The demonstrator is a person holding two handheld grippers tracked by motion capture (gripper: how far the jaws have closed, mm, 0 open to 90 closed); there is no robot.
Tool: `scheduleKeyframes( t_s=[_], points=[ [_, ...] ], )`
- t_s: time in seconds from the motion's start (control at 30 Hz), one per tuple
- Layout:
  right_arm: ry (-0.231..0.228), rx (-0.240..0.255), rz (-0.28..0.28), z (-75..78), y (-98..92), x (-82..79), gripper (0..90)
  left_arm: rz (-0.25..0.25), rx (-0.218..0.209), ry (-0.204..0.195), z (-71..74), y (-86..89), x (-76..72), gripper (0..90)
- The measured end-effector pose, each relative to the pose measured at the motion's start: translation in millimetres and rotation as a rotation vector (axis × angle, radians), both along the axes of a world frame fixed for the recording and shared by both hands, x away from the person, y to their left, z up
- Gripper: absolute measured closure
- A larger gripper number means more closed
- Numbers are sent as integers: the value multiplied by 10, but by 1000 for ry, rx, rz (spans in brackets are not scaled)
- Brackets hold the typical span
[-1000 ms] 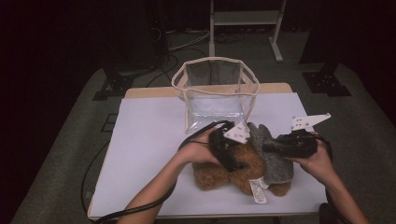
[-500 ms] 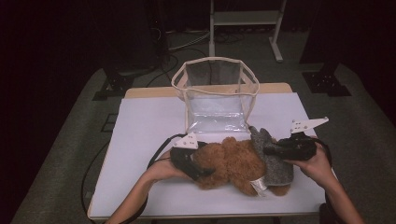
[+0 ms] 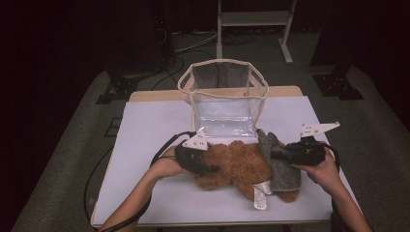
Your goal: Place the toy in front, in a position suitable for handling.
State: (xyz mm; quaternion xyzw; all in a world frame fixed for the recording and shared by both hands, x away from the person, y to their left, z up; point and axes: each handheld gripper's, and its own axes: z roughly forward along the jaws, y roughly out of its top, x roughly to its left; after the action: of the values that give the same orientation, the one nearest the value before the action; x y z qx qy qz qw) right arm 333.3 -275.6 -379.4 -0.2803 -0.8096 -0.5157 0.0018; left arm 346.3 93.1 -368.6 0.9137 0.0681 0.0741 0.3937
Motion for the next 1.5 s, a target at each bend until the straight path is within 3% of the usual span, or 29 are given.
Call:
scheduleKeyframes(
  t_s=[0.1, 0.2, 0.3, 0.37, 0.43, 0.53, 0.63, 0.7, 0.8, 0.83, 1.0, 1.13, 1.2, 1.33, 1.43, 1.5],
  points=[
    [-8, 1, 18, -23, 134, 34, 763, 1, 54, -3, 27, 72, -22, 336],
    [-20, -15, 31, -48, 221, 25, 761, 9, -1, 10, -52, 180, -61, 284],
    [-27, -37, 29, -47, 217, -8, 758, 30, -66, 10, -112, 215, -85, 155],
    [-21, -46, 33, -27, 191, -18, 757, 44, -78, 5, -140, 218, -103, 56],
    [-34, -56, 28, 50, 174, -27, 758, 36, -86, -13, -186, 214, -123, 20],
    [-81, -70, 36, 245, 235, -22, 758, 19, -97, -39, -223, 209, -132, 18],
    [-122, -85, 75, 366, 455, 39, 757, 19, -127, -25, -254, 214, -104, 18],
    [-126, -96, 94, 364, 556, 66, 754, 25, -133, -13, -257, 228, -91, 18],
    [-138, -194, 135, 198, 863, 113, 734, 35, -143, -21, -277, 263, -111, 19],
    [-143, -198, 134, 146, 888, 105, 734, 40, -144, -23, -283, 275, -119, 18],
    [-119, -147, 103, 148, 627, 73, 740, 79, -189, 2, -256, 395, -147, 19],
    [-69, -115, 64, 136, 453, 74, 744, 95, -176, -9, -258, 407, -165, 18],
    [-73, -119, 47, 119, 496, 74, 745, 111, -178, -9, -267, 397, -164, 18],
    [-133, -160, 42, 131, 741, 32, 740, 116, -190, 2, -325, 379, -143, 0],
    [-141, -162, 70, 103, 883, 14, 740, 113, -193, 13, -358, 386, -139, 0],
    [-137, -159, 81, 105, 858, 24, 738, 122, -212, 17, -365, 396, -152, 0]
  ],
)
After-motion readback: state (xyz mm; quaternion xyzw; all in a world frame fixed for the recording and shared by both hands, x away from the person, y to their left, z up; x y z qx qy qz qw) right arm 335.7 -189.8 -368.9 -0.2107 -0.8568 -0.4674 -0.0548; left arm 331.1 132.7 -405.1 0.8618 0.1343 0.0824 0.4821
